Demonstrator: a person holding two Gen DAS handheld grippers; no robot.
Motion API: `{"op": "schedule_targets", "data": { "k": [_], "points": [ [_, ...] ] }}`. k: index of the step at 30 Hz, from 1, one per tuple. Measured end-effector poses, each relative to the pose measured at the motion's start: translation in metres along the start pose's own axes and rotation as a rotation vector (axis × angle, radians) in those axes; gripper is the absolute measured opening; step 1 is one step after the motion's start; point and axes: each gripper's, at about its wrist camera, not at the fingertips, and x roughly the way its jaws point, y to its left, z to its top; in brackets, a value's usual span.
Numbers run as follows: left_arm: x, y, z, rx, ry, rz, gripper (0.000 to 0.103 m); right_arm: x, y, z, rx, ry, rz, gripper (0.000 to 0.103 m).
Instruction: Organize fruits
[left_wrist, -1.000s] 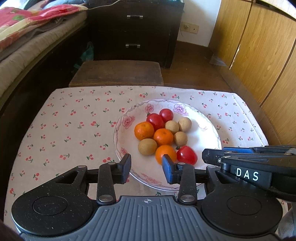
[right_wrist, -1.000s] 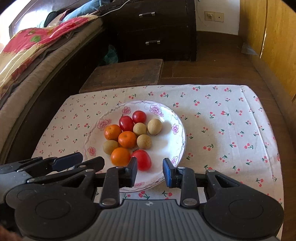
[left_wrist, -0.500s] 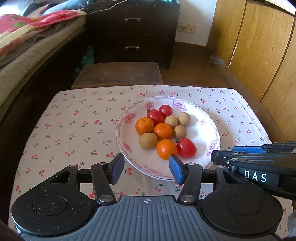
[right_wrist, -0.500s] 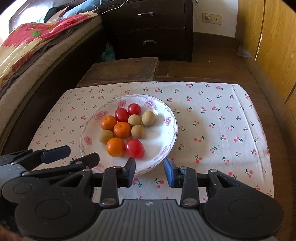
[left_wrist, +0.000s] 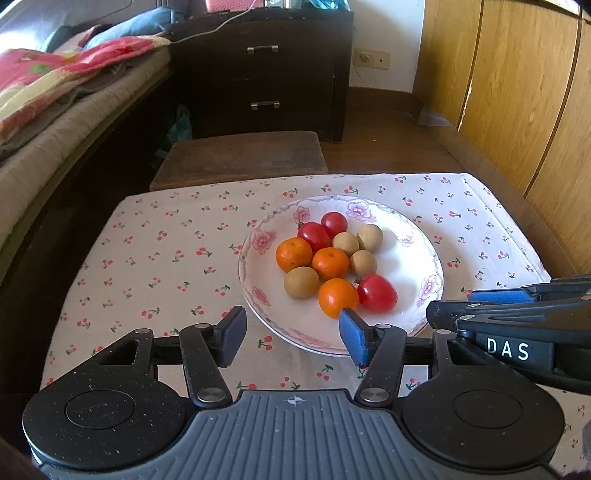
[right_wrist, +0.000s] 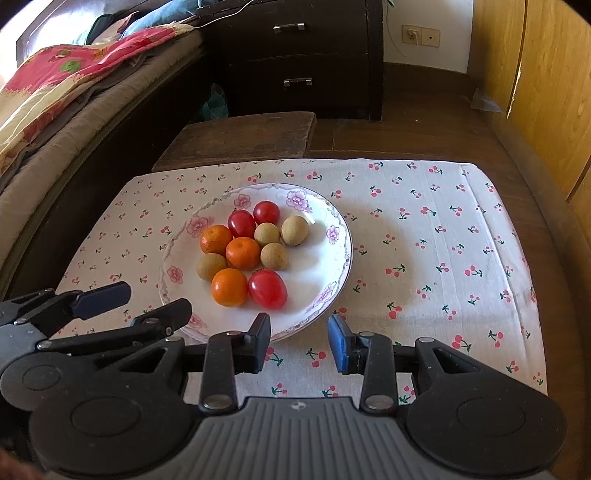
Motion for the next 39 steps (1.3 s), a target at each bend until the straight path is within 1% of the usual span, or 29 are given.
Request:
{"op": "schedule_targets", "data": {
  "k": [8, 12, 15, 20, 24, 30, 33, 35, 39],
  "points": [
    [-0.004, 0.001, 0.001, 0.003, -0.015, 0.03, 0.072, -0.001, -0.001, -0.001, 0.005, -0.001, -0.001, 0.036],
    [-0.006, 0.0, 0.001, 0.008, -0.02, 0.041, 0.072, -0.001, -0.001, -0.001, 0.005, -0.002, -0.001, 0.036],
    [-0.007, 0.0, 0.0, 0.007, -0.023, 0.053, 0.075, -0.002, -0.001, -0.001, 0.007, -0.004, -0.001, 0.036],
    [-0.01, 0.002, -0.001, -0.006, -0.031, 0.075, 0.085, -0.005, -0.002, -0.003, 0.015, -0.008, 0.0, 0.036],
    [-0.012, 0.004, -0.003, -0.027, -0.033, 0.069, 0.086, -0.008, -0.003, -0.004, 0.021, -0.011, 0.001, 0.036],
    [-0.013, 0.004, -0.006, -0.031, -0.034, 0.086, 0.089, -0.008, -0.002, -0.007, 0.019, -0.008, 0.0, 0.036],
    [-0.013, 0.004, -0.006, -0.031, -0.03, 0.116, 0.096, -0.009, -0.003, -0.008, 0.027, -0.008, 0.004, 0.036],
    [-0.015, 0.004, -0.007, -0.024, -0.032, 0.123, 0.096, -0.011, -0.003, -0.009, 0.029, -0.01, 0.004, 0.037],
    [-0.017, 0.004, -0.01, -0.036, -0.029, 0.114, 0.096, -0.014, -0.004, -0.014, 0.038, -0.009, 0.007, 0.037]
  ]
}}
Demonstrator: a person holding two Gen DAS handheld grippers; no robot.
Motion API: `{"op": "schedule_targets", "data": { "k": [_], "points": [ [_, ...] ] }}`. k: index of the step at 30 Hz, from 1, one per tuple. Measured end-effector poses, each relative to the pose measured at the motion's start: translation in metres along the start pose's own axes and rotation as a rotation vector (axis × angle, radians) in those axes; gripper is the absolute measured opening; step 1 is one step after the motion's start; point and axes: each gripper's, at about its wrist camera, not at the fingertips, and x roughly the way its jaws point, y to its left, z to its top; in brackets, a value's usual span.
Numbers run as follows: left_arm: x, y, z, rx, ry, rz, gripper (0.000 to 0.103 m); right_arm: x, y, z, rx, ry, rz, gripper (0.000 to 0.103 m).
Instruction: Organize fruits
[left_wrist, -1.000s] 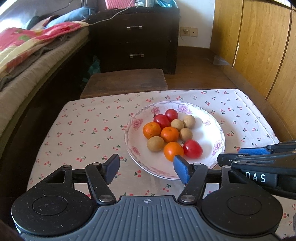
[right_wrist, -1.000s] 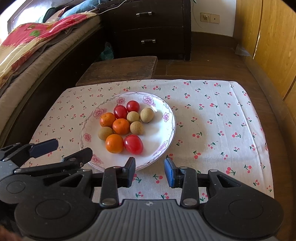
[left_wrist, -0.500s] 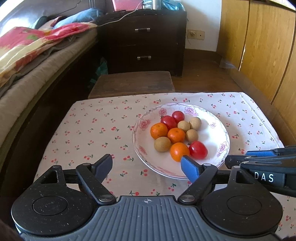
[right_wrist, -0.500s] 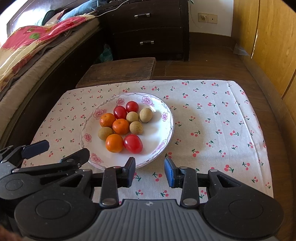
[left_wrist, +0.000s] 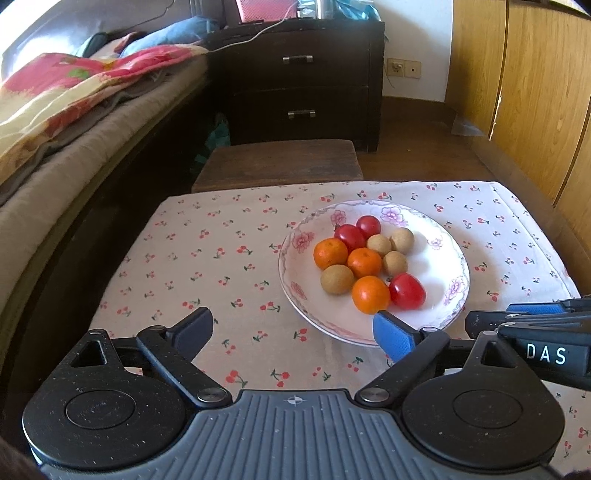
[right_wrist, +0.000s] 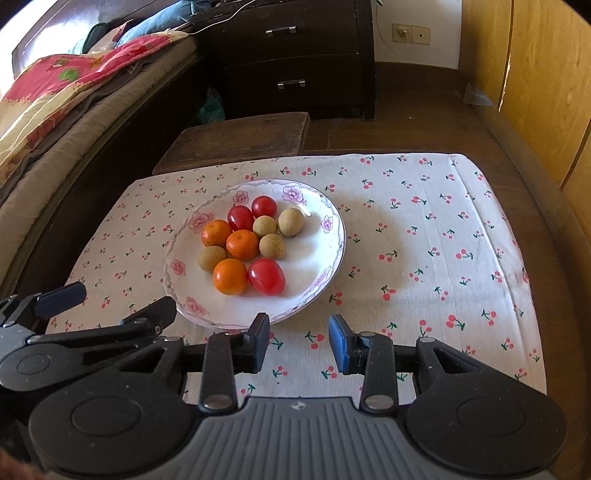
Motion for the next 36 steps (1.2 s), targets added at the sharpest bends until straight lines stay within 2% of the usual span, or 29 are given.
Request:
{"op": "schedule_targets", "data": {
  "k": [4, 7, 36],
  "points": [
    [-0.004, 0.001, -0.005, -0.018, 0.004, -0.012, 0.097, -0.005, -0.001, -0.006, 0.01, 0.0, 0.003, 0.037],
    [-0.007, 0.001, -0.009, -0.025, 0.01, 0.005, 0.103, -0.01, -0.001, -0.012, 0.008, -0.004, -0.01, 0.037],
    [-0.051, 0.008, -0.056, -0.065, 0.008, -0.064, 0.103, -0.057, 0.007, -0.065, 0.02, -0.033, 0.025, 0.039]
  ]
}}
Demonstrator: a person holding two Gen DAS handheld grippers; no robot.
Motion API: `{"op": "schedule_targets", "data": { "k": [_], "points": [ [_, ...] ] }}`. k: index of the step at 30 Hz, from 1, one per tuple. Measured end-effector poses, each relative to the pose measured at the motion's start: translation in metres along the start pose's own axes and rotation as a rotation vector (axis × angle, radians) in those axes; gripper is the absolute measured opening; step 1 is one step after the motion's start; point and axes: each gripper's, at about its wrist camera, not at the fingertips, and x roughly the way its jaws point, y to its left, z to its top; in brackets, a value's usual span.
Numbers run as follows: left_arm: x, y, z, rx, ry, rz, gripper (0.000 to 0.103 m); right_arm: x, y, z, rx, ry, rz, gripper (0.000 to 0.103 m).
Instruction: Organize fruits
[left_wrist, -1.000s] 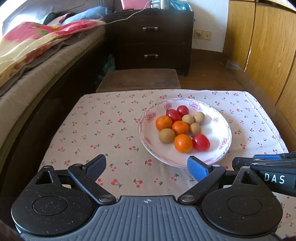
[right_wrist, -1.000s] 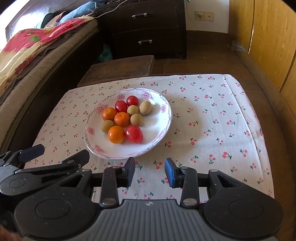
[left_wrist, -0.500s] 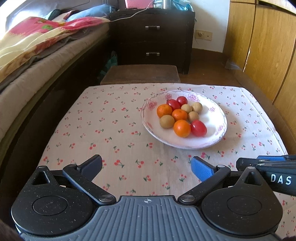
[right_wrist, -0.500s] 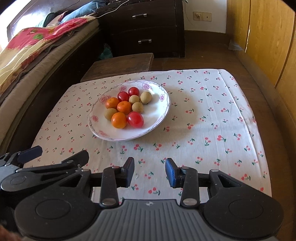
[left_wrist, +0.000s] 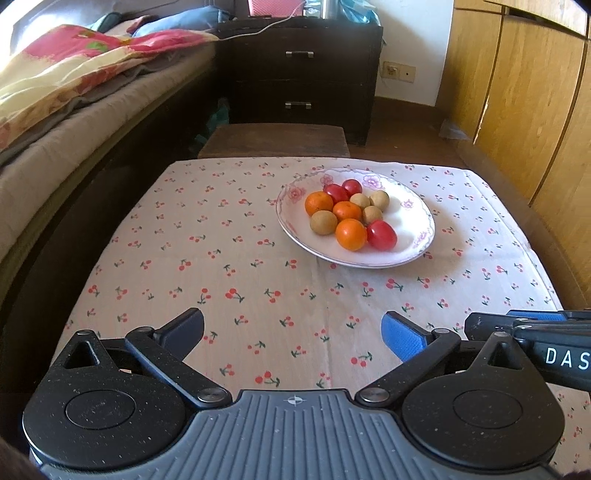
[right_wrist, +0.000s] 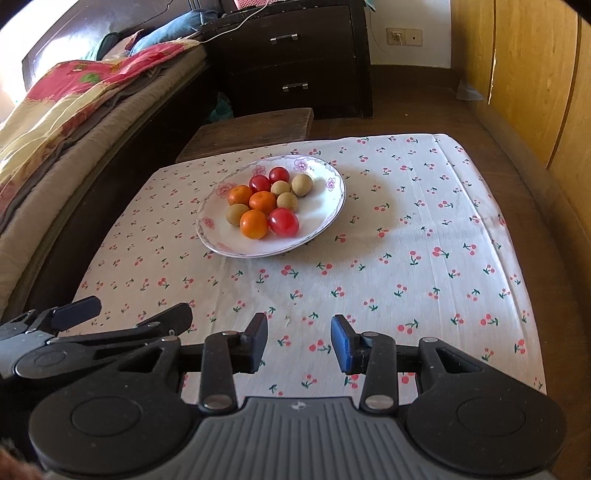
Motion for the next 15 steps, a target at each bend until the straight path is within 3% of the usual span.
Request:
{"op": "schedule_targets", "data": {
  "k": [15],
  "points": [
    [-0.013, 0.008, -0.02, -0.023, 0.037, -0.03, 0.103, -0.015, 0.007, -0.02, 0.001, 0.001, 0.023, 0.039]
  ]
}}
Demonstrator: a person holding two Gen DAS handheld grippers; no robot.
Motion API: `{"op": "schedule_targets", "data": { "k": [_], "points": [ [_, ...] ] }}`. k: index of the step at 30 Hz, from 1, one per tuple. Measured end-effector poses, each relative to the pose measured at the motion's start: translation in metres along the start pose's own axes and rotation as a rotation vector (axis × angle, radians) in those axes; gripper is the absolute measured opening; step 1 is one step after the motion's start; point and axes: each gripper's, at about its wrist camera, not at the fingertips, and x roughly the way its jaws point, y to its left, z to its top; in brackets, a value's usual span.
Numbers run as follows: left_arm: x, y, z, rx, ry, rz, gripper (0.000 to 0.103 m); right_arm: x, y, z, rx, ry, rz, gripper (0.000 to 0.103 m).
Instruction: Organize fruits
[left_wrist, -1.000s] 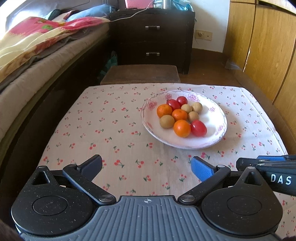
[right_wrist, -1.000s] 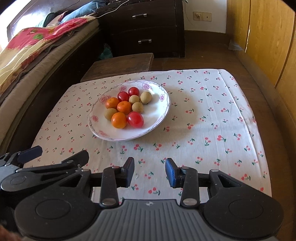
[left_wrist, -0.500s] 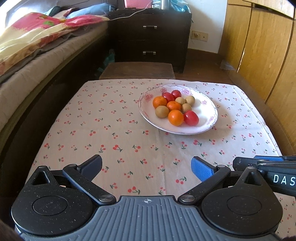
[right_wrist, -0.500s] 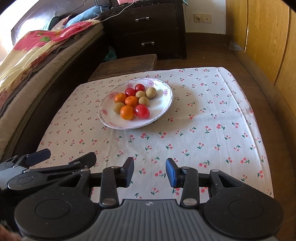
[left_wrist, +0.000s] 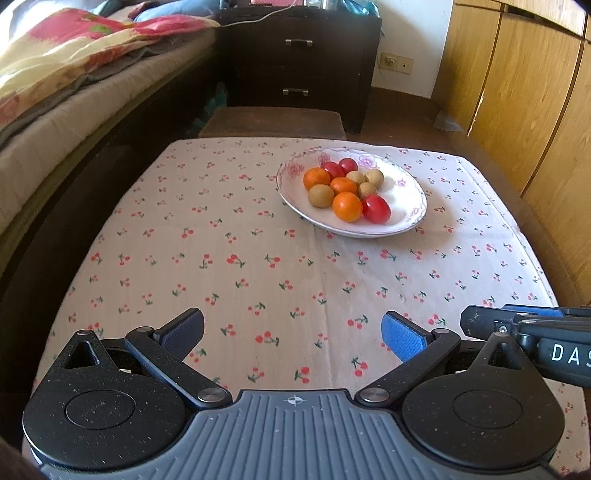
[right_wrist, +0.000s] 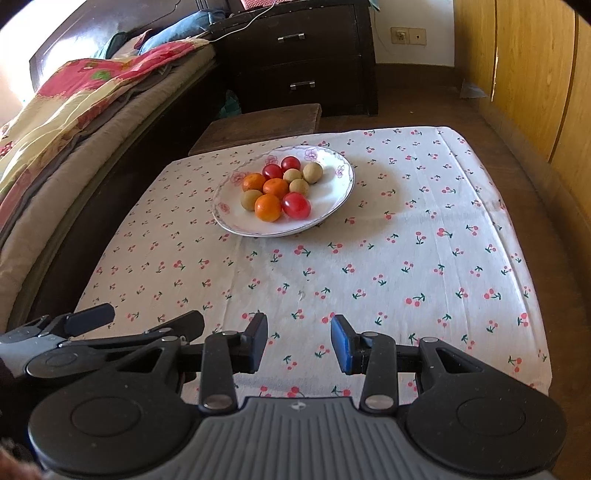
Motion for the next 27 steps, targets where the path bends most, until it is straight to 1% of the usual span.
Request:
{"op": "schedule_targets", "data": {
  "k": [11, 18, 21, 27],
  "points": [
    [-0.014, 0.004, -0.011, -0.01, -0.023, -0.023, 0.103, -0.007, 0.0, -0.016, 0.004, 0.017, -0.007, 0.039],
    [-0.026, 0.006, -0.02, 0.003, -0.053, -0.037, 0.103, -0.012, 0.001, -0.025, 0.003, 0.018, -0.018, 0.039],
    [-0.03, 0.007, -0.024, 0.002, -0.05, -0.065, 0.103, -0.016, 0.0, -0.028, 0.005, 0.017, -0.019, 0.039],
    [-0.03, 0.007, -0.03, 0.014, -0.029, -0.048, 0.103, -0.022, 0.004, -0.035, 0.001, 0.016, -0.004, 0.039]
  ]
}}
